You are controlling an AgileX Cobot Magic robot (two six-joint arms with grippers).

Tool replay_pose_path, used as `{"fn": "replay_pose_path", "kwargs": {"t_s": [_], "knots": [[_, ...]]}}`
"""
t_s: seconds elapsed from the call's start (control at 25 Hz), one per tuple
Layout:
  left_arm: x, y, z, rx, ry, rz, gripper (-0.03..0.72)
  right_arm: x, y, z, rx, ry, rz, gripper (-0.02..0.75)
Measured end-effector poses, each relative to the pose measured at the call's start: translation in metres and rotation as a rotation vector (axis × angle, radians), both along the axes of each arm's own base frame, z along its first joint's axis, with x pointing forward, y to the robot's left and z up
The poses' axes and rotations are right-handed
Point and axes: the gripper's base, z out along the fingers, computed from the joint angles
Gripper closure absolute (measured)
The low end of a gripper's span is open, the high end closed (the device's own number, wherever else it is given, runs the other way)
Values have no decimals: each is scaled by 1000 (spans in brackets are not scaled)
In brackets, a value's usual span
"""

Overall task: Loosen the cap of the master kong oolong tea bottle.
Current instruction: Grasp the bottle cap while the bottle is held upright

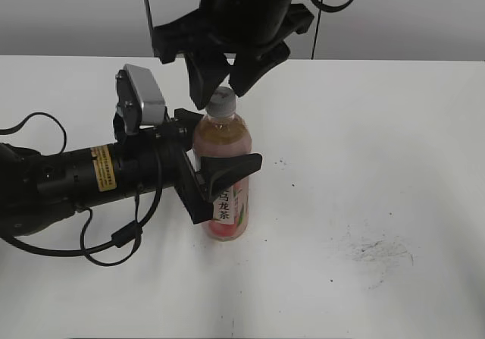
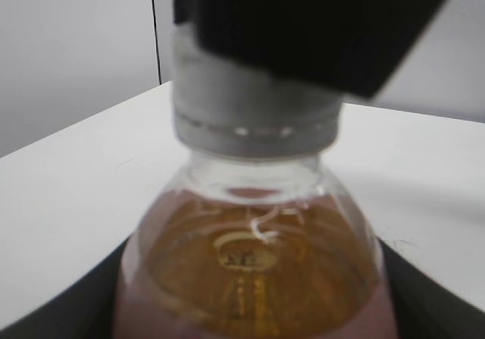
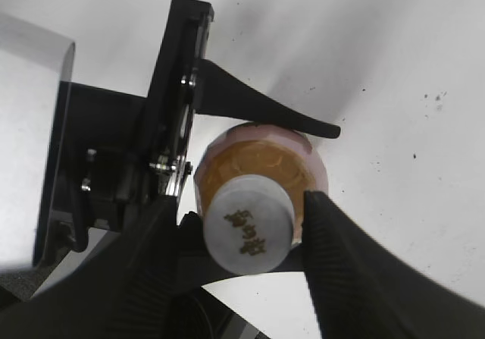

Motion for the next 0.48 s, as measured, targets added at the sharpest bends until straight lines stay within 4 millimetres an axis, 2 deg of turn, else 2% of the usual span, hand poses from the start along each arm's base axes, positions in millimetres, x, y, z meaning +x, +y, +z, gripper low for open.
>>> {"fn": "replay_pose_path", "kwargs": {"t_s": [0.32,0.4,0.48], "knots": [[0,0,0,0,0,0,241,2,1,-5,-8,8,1,343],[0,0,0,0,0,0,241,2,1,-5,-8,8,1,377],[0,0,0,0,0,0,241,2,1,-5,-13,5,1,447]]}}
